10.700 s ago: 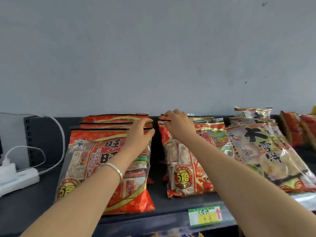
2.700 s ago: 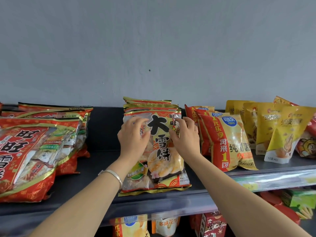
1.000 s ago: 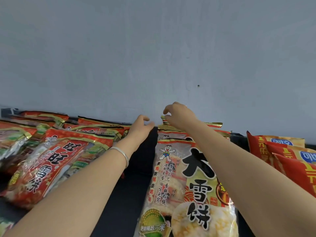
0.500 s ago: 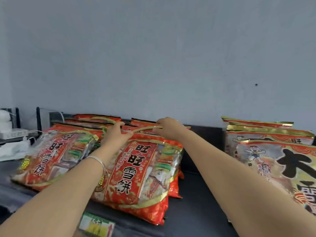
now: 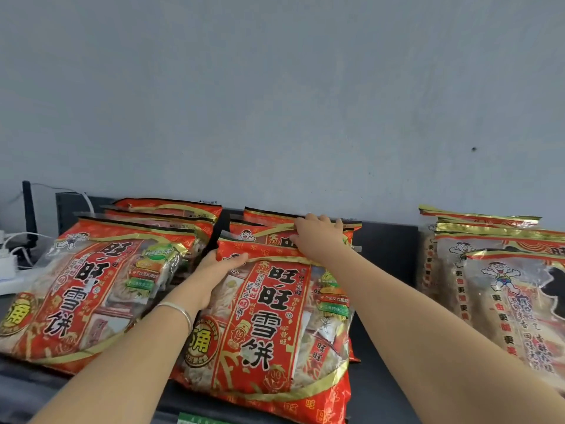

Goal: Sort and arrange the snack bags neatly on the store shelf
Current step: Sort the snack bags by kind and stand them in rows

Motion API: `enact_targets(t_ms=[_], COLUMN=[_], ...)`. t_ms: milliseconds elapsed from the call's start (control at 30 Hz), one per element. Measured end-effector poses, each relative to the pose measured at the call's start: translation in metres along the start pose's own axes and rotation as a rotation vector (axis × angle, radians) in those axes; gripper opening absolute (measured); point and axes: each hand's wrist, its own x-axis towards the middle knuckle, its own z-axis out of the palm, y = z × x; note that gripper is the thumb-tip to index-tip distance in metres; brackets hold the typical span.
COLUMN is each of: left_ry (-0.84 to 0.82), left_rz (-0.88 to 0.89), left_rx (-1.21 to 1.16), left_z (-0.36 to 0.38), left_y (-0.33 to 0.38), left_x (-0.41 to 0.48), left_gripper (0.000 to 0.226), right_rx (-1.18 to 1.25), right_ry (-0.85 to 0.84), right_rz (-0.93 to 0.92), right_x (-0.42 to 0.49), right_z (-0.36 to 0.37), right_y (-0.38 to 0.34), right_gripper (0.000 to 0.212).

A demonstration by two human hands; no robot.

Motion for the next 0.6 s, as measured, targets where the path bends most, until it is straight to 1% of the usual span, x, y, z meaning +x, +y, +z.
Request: enact_targets(t_ms=[100,200,300,367,467,533,600], left_ry=[-0.021,-0.044,-0.038,0.012,0.048,0.017,-0.029], left_rz=[-0.035,-0.042,-0.029,0.026,0.130,0.139,0.105], left_rx=[-0.093,-0.140,-0.158,-0.160,-0.143,-0.152,-0.150], left_z=[0.013,0.029,0.038,0.037,0.030,0.028,0.030], left_y=[-0.007,-0.007,-0.010,-0.008,0.002,0.006,0.008], left_x=[0.003,0.004,0.004,0.006,0.011,0.018,0.026], left_gripper=[0.035,0.030,0.034,0.041,0.037,0.038,0.041], right_rx=[-0.015,-0.015,0.034,0.107,0.172,0.145,0.145], right_ry=[0.045,0.014,-0.007,0.040,0.166,0.146,0.076], right_rz=[0.010,0.064,0.078,0.066,0.062,0.095,0.144], right_x=[0.001,0.000,0.002,0.004,0.012,0.021,0.028], right_z=[0.005,0.001,-0.006,-0.008,-0.007,-0.007,-0.006], right_y=[0.002,0.012,0.021,0.022,0.021,0.022,0.024], right_gripper=[0.029,0.025,0.021,0.026,0.031,0.032,0.029])
